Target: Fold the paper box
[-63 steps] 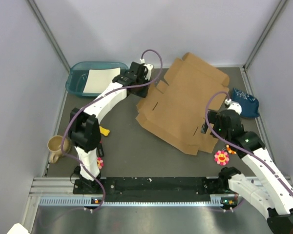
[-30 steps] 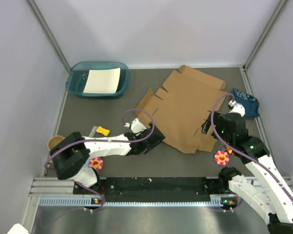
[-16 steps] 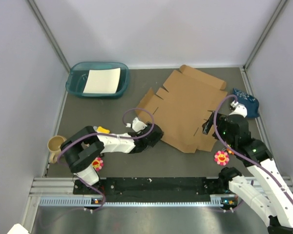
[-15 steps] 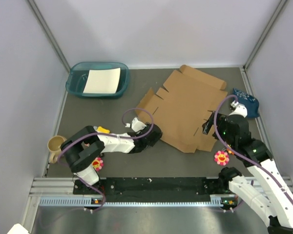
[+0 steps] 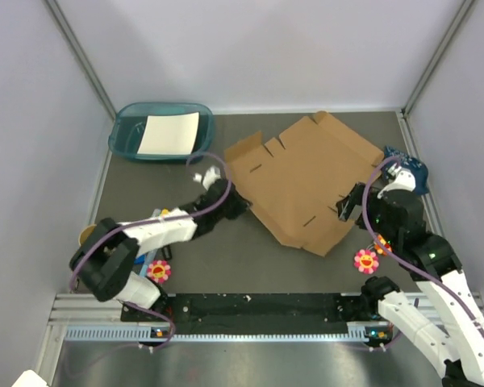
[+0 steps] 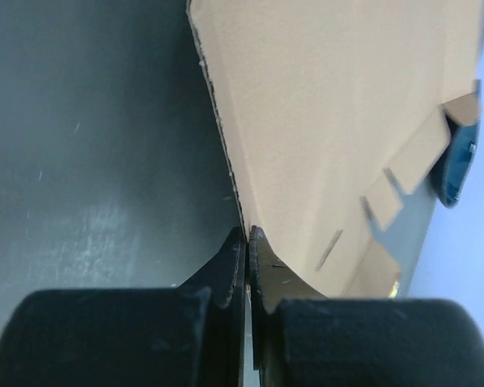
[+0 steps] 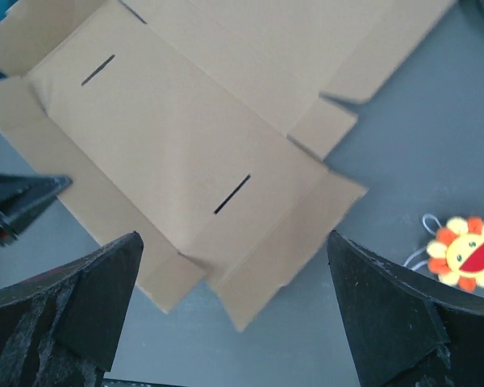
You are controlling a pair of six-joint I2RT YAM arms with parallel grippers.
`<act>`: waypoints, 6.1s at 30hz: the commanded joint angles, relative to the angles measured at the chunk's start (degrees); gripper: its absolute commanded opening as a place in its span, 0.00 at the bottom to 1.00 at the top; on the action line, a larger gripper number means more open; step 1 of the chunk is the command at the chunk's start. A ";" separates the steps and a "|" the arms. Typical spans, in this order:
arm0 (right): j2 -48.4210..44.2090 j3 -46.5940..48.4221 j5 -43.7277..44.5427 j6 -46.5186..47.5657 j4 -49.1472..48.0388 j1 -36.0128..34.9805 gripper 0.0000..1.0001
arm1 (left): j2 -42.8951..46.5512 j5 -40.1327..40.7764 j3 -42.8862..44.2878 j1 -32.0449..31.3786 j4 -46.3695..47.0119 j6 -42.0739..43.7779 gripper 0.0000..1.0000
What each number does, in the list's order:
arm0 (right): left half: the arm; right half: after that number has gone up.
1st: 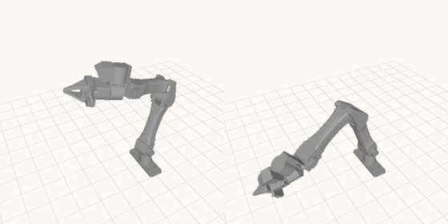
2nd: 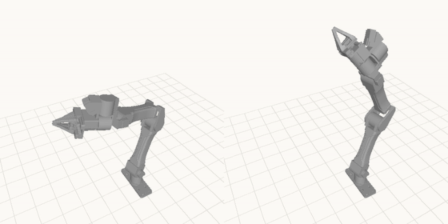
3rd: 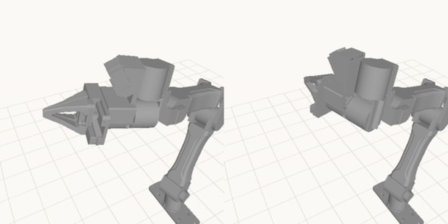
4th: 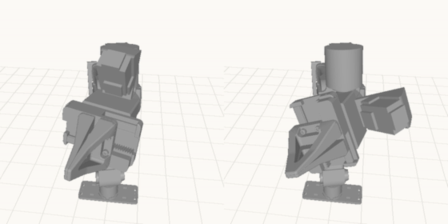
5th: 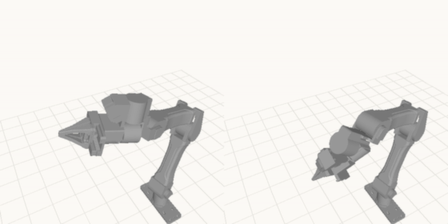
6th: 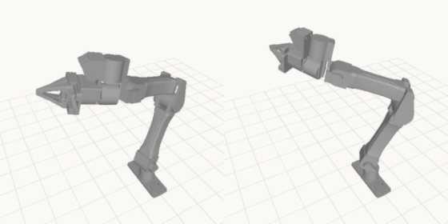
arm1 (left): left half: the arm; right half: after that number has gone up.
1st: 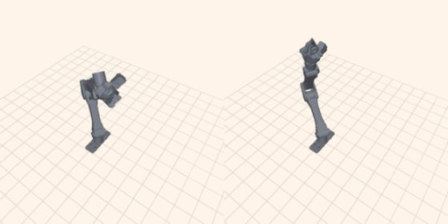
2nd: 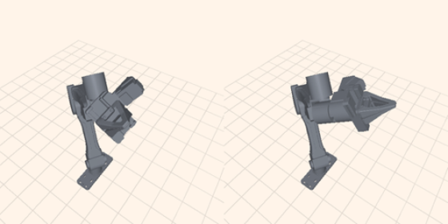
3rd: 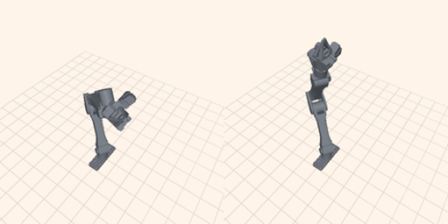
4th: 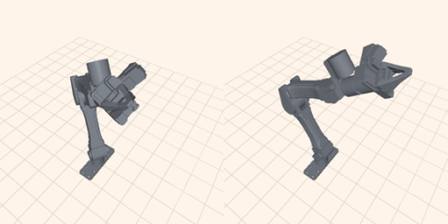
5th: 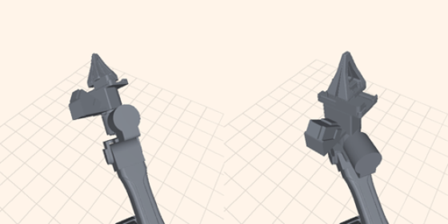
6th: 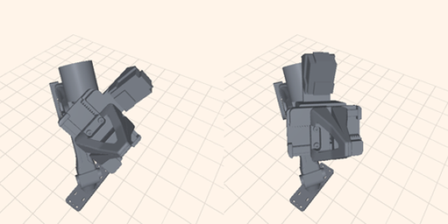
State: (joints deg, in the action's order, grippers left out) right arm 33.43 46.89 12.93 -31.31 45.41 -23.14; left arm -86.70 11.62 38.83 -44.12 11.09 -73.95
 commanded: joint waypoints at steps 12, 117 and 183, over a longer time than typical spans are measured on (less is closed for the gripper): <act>-1.96 26.57 -1.32 4.24 1.17 -0.33 0.99 | 8.83 -17.40 66.93 9.31 -45.62 56.28 0.00; -11.46 12.50 4.82 1.86 1.88 -0.42 0.98 | 25.34 10.30 7.90 0.42 -15.48 33.14 0.09; 11.31 9.54 -10.47 6.52 -9.20 -0.33 0.99 | -19.47 -25.33 41.76 22.41 -11.53 48.99 0.63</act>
State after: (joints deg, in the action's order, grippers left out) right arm 46.06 57.39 1.80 -26.68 39.57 -23.14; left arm -102.54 -14.02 76.88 -21.80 -5.52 -23.38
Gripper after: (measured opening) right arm 0.987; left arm 0.643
